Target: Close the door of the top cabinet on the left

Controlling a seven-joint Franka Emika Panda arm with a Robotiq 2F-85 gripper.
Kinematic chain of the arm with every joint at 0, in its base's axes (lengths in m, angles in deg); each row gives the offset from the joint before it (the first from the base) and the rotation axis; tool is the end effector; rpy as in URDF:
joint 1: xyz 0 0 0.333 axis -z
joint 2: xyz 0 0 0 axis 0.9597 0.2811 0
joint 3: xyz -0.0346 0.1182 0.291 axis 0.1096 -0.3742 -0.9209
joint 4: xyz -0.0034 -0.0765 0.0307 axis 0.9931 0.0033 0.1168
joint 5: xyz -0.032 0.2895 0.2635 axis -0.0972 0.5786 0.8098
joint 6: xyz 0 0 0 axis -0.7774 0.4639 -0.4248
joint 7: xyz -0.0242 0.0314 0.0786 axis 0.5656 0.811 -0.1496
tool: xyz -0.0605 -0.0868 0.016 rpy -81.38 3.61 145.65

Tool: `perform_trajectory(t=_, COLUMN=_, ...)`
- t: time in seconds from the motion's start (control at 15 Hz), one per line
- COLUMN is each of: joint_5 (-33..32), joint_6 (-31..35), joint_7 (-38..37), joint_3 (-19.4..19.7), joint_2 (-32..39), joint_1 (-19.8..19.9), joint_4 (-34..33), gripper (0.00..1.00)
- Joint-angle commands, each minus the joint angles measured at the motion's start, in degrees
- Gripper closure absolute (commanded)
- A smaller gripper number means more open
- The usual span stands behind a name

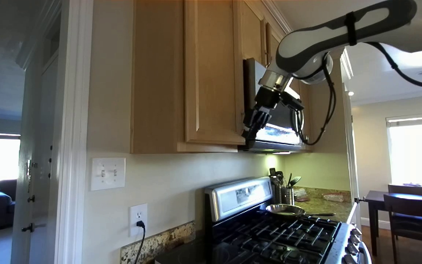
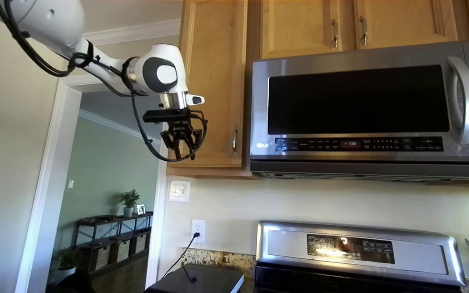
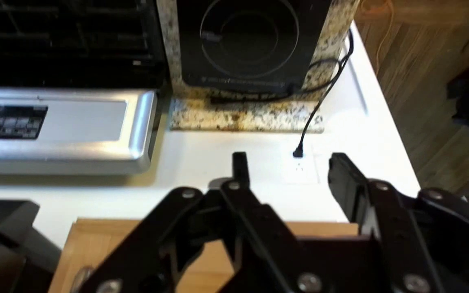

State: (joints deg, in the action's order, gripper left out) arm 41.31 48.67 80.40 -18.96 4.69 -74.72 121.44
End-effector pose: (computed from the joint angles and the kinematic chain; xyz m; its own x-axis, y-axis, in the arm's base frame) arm 0.4935 0.0294 0.6985 0.8229 0.1930 0.5345 0.2223 -0.9749 0.0097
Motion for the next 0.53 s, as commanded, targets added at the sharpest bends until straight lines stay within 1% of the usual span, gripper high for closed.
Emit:
perform_trajectory(t=0.0, joint_5=0.3, joint_6=-10.2, joint_7=-0.7, joint_3=1.3, joint_2=-7.4, joint_1=-1.0, joint_4=7.8, gripper=0.14)
perform_trajectory(t=0.13, joint_5=0.2, joint_6=-15.2, joint_7=-1.2, joint_3=1.3, joint_2=-9.1, joint_1=-1.0, joint_4=9.6, gripper=0.01)
perform_trajectory(t=0.27, joint_5=0.2, joint_6=-18.4, joint_7=-1.4, joint_3=1.1, joint_2=-10.5, joint_1=-1.2, joint_4=10.6, gripper=0.0)
perform_trajectory(t=0.33, joint_5=-0.4, joint_6=-16.5, joint_7=-0.5, joint_3=1.1, joint_2=-7.4, joint_1=-1.1, joint_4=7.8, gripper=0.07)
perform_trajectory(t=0.4, joint_5=-0.4, joint_6=-17.3, joint_7=-0.5, joint_3=1.1, joint_2=-8.1, joint_1=-1.1, joint_4=8.4, gripper=0.01)
perform_trajectory(t=0.47, joint_5=-0.4, joint_6=-17.5, joint_7=-0.5, joint_3=1.1, joint_2=-8.5, joint_1=-1.2, joint_4=8.8, gripper=0.0)
